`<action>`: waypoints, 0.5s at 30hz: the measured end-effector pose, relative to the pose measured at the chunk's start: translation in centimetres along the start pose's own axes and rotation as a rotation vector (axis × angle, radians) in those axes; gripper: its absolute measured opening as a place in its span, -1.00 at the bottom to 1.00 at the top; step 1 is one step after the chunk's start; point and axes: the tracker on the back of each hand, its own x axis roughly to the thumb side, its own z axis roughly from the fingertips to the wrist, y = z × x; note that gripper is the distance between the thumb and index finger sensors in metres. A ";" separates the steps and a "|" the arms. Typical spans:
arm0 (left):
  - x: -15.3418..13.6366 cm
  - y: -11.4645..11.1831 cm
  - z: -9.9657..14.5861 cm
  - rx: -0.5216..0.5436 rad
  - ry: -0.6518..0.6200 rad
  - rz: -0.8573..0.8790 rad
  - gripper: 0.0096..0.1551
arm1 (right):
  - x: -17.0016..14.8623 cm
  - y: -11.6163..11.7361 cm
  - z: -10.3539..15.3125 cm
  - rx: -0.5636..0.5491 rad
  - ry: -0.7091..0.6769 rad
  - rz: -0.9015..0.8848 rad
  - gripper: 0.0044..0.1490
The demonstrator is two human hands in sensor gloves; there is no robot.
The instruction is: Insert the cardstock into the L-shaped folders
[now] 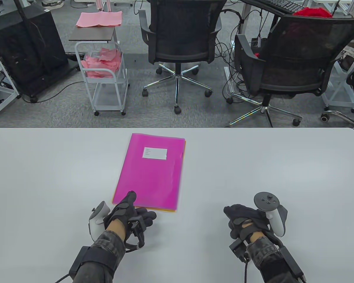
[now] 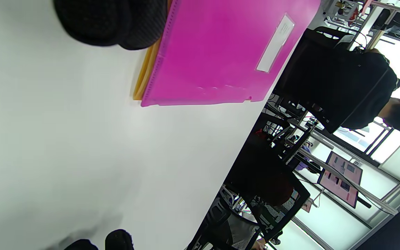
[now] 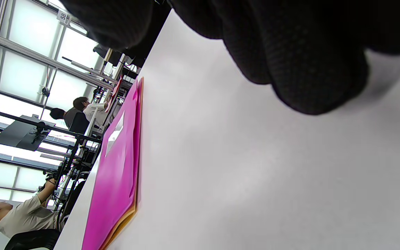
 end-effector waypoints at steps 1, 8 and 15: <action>0.4 0.2 0.4 0.003 -0.042 -0.032 0.13 | 0.1 0.0 0.0 0.001 -0.008 0.001 -0.11; 3.8 2.2 3.3 0.122 -0.343 -0.457 0.25 | 1.3 -0.1 0.6 -0.051 -0.105 0.052 -0.01; 5.6 4.1 6.1 0.412 -0.529 -1.309 0.37 | 2.9 0.8 1.4 -0.141 -0.219 0.371 0.32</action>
